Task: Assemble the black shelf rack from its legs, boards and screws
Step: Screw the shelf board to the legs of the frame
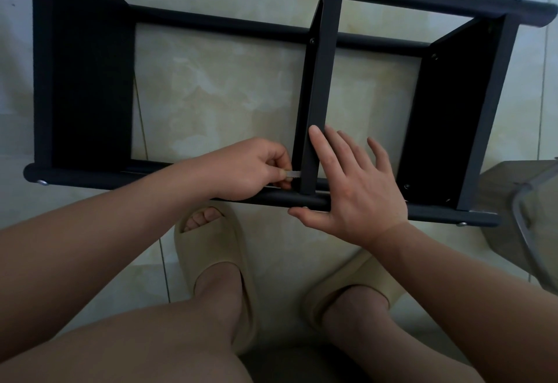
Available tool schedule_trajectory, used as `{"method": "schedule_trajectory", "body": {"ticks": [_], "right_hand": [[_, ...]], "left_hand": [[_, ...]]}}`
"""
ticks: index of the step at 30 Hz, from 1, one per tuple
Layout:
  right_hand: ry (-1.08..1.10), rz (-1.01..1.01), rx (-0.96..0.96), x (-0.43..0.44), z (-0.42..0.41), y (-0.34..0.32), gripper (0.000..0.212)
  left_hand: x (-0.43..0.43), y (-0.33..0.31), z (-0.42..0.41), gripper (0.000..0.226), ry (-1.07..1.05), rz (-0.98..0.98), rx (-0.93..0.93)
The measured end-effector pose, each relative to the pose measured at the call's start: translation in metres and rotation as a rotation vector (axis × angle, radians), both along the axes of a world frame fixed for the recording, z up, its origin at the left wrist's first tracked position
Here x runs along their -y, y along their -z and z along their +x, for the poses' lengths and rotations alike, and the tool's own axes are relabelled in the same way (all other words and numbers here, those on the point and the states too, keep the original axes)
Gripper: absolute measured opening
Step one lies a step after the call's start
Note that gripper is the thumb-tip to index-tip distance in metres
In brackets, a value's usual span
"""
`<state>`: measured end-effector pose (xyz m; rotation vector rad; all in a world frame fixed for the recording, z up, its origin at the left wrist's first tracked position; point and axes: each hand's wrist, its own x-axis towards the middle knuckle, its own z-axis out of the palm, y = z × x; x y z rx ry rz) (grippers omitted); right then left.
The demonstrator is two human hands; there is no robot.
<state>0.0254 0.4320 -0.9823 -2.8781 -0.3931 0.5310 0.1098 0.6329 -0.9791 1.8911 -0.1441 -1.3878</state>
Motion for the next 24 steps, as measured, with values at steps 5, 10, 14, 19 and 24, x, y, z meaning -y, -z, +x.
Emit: {"method": "schedule_trajectory", "body": {"ticks": [5, 10, 14, 19, 24], "right_hand": [[0.000, 0.002, 0.000, 0.000, 0.000, 0.000, 0.110], [-0.002, 0.007, 0.012, 0.001, -0.001, 0.002, 0.110], [0.003, 0.014, 0.034, 0.001, -0.002, 0.004, 0.111], [0.008, 0.019, 0.050, 0.001, -0.003, 0.004, 0.111], [0.003, 0.005, 0.060, 0.001, -0.002, 0.004, 0.110]], "left_hand": [[0.000, 0.003, -0.003, 0.017, 0.098, 0.031, -0.027], [-0.005, 0.003, 0.002, 0.010, 0.127, 0.081, 0.125], [-0.008, -0.001, 0.009, 0.016, 0.213, 0.060, 0.303], [-0.003, -0.005, 0.016, 0.009, 0.269, 0.028, 0.354], [0.008, -0.001, 0.009, 0.009, -0.172, -0.030, -0.072]]}}
